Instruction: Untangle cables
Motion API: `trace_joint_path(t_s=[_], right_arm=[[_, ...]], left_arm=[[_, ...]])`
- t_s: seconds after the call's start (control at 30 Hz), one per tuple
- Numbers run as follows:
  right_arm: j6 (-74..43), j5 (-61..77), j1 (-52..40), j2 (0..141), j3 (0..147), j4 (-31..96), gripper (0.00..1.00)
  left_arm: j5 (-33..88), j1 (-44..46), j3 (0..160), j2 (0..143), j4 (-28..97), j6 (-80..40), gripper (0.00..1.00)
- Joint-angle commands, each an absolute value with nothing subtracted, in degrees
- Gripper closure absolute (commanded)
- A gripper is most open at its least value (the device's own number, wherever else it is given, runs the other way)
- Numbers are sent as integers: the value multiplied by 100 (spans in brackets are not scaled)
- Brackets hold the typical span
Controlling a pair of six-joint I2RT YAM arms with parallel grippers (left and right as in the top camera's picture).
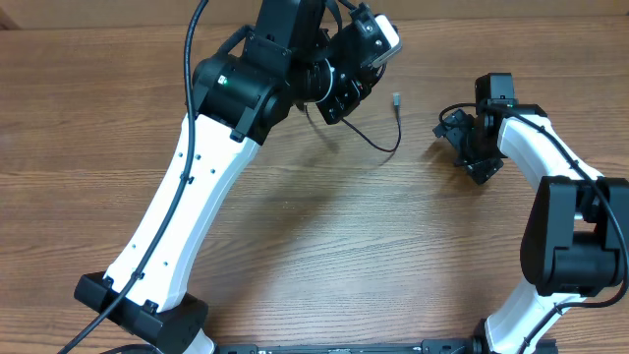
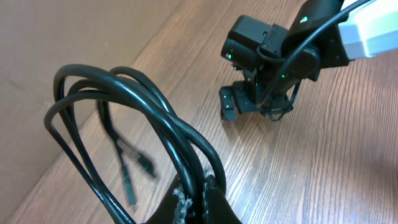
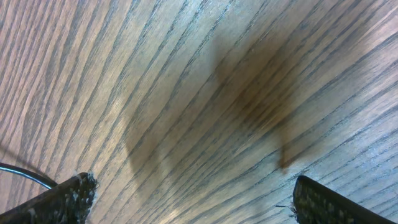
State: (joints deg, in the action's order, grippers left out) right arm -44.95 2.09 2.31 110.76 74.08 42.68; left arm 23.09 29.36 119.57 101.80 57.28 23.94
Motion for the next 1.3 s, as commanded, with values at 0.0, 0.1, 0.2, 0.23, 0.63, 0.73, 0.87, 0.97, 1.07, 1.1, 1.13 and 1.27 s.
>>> trace_joint_path(t_s=[0.0,0.1,0.2,0.23,0.63,0.73,0.87,0.97,1.07,1.1,1.13,1.27], right_arm=[[-4466,132,248,11091,7507,4246,0],[-4466,132,248,11091,7507,4246,0],[-4466,132,248,11091,7507,4246,0],[-4466,132,248,11091,7507,4246,0],[-4512,156,248,11091,7507,4084,0],[-4504,1164,244,11091,7507,4550,0],[-3959,1680,244,11091,7507,5203,0],[-1741,3562,242,11091,7507,5166,25],[825,6449,215,11091,7507,5315,32],[1745,7360,204,11091,7507,5546,32],[2392,7926,196,11091,7507,5754,32],[3944,8892,89,11091,7507,6329,28]], left_arm=[[2672,2687,12014,10147,5682,1920,96],[3621,2353,12014,10149,5743,1610,96],[4641,1887,12014,10154,5959,1302,95],[5269,1597,12014,10175,6158,1162,95],[7220,329,12011,11306,8128,1413,96],[7282,403,12011,11832,8571,1857,96],[7677,495,12011,12350,8969,2381,96],[7762,510,12011,12680,9089,2499,96],[7894,515,12011,12849,9148,2495,96],[7942,515,12011,12892,9168,2493,96],[7983,515,12011,12912,9188,2488,96],[8221,515,12011,12912,9330,2491,96]])
